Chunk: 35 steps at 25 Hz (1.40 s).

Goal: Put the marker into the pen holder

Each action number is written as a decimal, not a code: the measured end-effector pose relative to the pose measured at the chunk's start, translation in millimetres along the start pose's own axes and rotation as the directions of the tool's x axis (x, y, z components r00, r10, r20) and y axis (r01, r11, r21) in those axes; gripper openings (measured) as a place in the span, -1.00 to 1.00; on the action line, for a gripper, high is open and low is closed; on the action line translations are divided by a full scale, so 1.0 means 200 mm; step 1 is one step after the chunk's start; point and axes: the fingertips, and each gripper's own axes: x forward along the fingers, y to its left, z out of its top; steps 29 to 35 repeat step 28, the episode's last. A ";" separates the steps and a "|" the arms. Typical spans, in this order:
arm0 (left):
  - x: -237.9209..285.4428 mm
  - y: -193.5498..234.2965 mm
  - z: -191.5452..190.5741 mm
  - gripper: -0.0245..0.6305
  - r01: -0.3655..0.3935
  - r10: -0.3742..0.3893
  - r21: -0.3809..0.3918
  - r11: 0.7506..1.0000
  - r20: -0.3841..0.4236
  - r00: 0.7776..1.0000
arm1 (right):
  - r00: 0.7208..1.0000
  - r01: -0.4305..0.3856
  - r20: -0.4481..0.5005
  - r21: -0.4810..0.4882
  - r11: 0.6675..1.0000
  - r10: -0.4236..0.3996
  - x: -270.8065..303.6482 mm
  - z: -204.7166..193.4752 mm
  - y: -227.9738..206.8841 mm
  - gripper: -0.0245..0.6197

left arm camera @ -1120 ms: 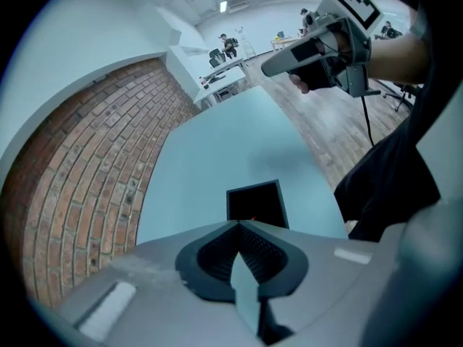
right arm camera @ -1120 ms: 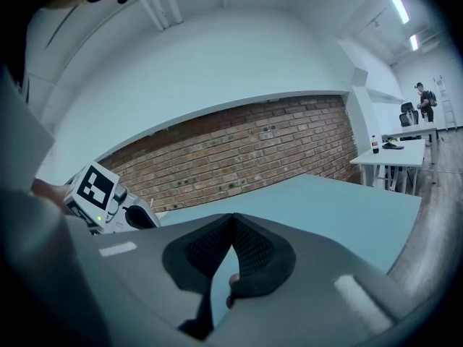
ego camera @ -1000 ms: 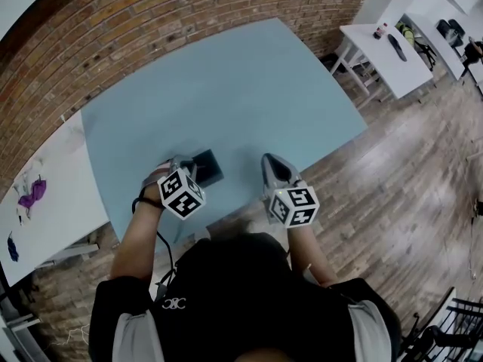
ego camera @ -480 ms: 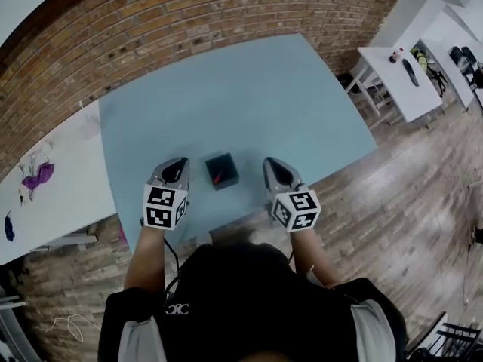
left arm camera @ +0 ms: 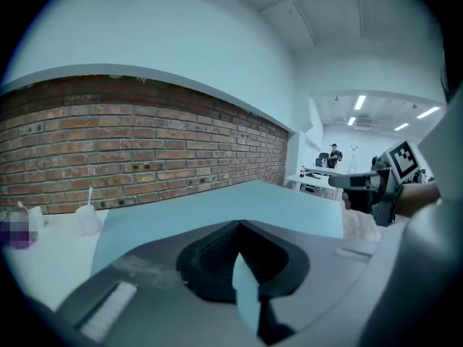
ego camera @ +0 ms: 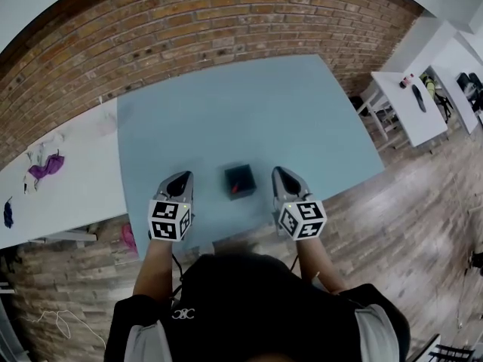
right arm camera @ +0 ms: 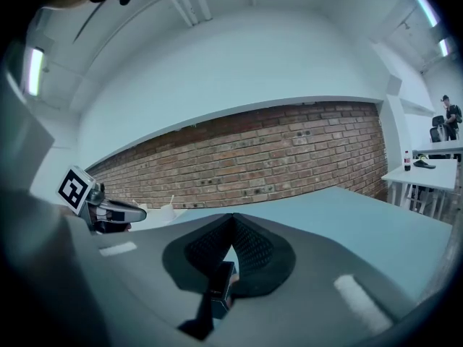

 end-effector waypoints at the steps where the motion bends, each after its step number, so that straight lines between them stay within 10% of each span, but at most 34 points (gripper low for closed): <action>1: 0.00 0.01 0.00 -0.91 -0.004 0.004 0.001 1.000 0.006 1.000 | 1.000 -0.001 -0.001 -0.002 1.000 0.001 0.01 0.00 0.01 -0.91; 35: 0.05 0.01 0.02 -0.91 -0.001 0.001 0.030 1.000 -0.004 1.000 | 1.000 0.013 -0.019 -0.012 1.000 -0.013 0.05 0.00 0.05 -0.91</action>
